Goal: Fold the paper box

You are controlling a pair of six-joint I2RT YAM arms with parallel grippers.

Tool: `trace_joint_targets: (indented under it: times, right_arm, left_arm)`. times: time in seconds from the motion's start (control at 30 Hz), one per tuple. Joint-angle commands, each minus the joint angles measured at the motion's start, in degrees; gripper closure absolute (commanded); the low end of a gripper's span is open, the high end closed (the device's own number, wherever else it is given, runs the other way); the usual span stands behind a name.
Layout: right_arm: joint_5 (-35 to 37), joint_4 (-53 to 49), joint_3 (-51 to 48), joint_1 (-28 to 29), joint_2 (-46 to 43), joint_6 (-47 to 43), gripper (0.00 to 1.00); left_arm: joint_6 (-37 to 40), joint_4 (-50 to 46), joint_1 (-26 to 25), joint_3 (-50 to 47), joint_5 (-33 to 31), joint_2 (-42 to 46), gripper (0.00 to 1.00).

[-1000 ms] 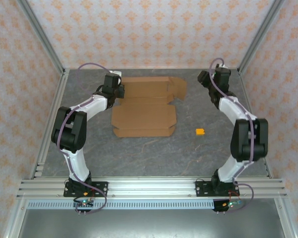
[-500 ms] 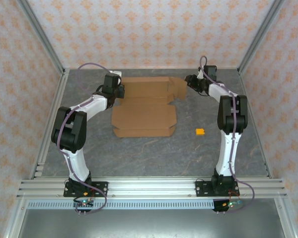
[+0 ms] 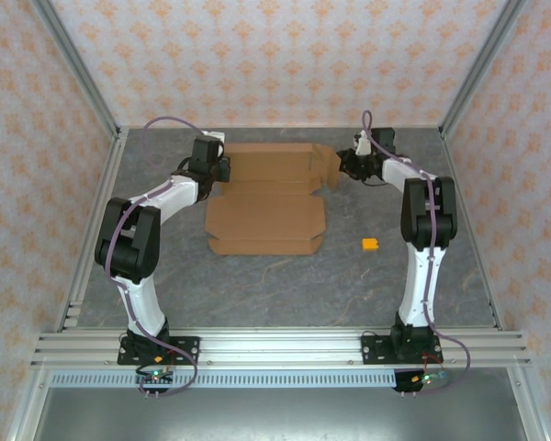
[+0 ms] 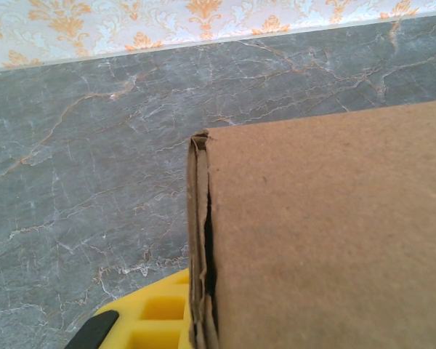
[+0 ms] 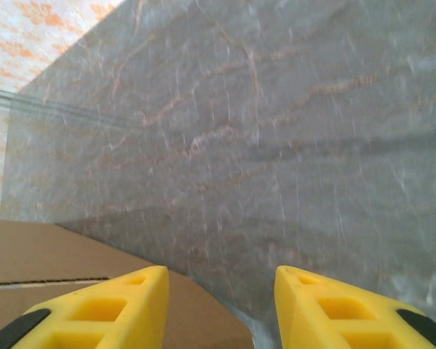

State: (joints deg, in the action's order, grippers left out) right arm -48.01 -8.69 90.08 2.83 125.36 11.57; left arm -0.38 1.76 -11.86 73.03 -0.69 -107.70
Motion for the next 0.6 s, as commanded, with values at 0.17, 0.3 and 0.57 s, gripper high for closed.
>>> trace_joint_targets:
  times: [0.17,0.3,0.57]
  right_arm:
    - [-6.40,1.71,-4.25,-0.08,-7.04,-4.79,0.57]
    - [-6.82,0.89,-5.46,-0.11,-8.02,-6.44,0.56]
    - [-8.24,-6.82,-4.97,-0.47,-9.10,-12.63,0.55]
  left_arm:
    - [-1.15,-2.46,0.43,1.93,-1.63,0.47,1.00]
    - [-1.42,-2.66,0.43,2.09,-1.95,0.32,1.00]
    - [-1.56,-3.18,0.43,2.38,-2.99,0.32,1.00]
